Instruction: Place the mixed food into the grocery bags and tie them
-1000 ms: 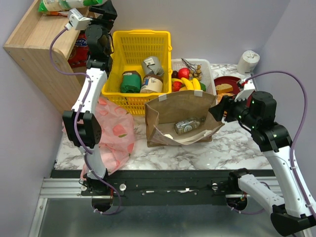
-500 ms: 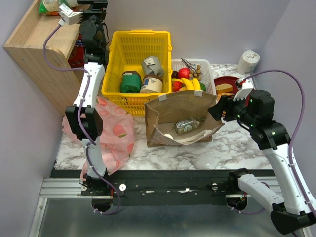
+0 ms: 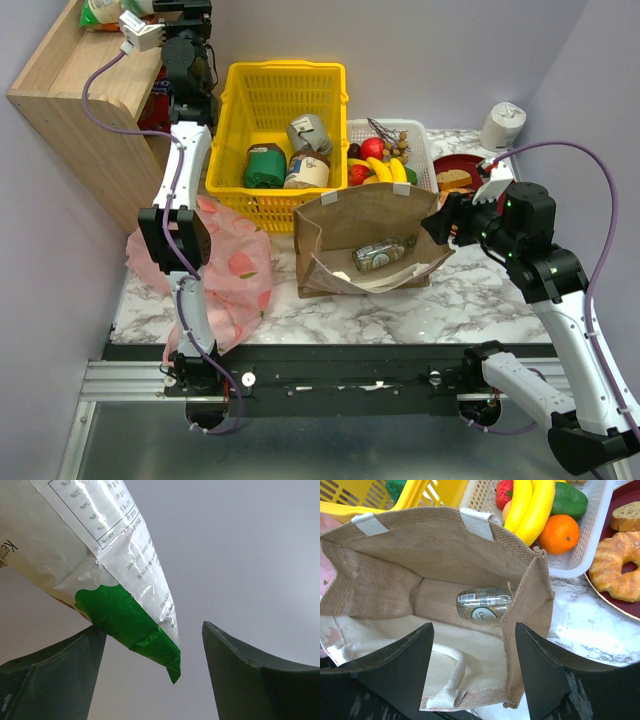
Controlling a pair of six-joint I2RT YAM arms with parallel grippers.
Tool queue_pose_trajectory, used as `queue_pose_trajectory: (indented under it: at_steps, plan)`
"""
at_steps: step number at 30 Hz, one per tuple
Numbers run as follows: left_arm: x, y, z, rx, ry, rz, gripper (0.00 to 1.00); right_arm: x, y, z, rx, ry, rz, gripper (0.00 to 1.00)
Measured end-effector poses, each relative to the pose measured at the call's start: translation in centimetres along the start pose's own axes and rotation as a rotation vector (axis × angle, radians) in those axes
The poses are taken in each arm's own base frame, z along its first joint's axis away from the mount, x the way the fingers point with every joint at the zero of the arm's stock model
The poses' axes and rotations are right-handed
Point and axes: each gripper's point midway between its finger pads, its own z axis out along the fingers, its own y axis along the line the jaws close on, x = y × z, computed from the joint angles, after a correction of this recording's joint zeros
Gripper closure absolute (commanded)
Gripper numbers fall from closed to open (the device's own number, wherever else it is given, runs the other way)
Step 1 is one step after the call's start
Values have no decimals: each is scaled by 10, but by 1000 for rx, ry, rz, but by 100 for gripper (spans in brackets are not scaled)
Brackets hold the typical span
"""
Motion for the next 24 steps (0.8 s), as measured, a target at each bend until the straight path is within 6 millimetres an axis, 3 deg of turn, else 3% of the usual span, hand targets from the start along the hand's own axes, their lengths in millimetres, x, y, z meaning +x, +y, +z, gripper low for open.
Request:
queue_pose_trajectory:
  at_steps: [3,5,6,16,20,24]
  plan:
    - [-1,0,3,1,-4,-11,32,-1,0,-1,-1,-4,-1,25]
    - [-2,1,4,0,-6,-24,42,-1,1,-2,-2,-7,-2,25]
    - [-3,1,5,0,-7,-26,52,-1,1,-2,-2,-8,-2,25]
    - [-1,13,5,-2,0,-30,100,-5,3,-10,-7,-35,-8,25]
    - [8,28,-2,-8,37,18,100,-5,3,-10,-7,-34,-8,25]
    - [20,30,-17,13,96,104,100,-5,3,-10,-7,-35,-8,25]
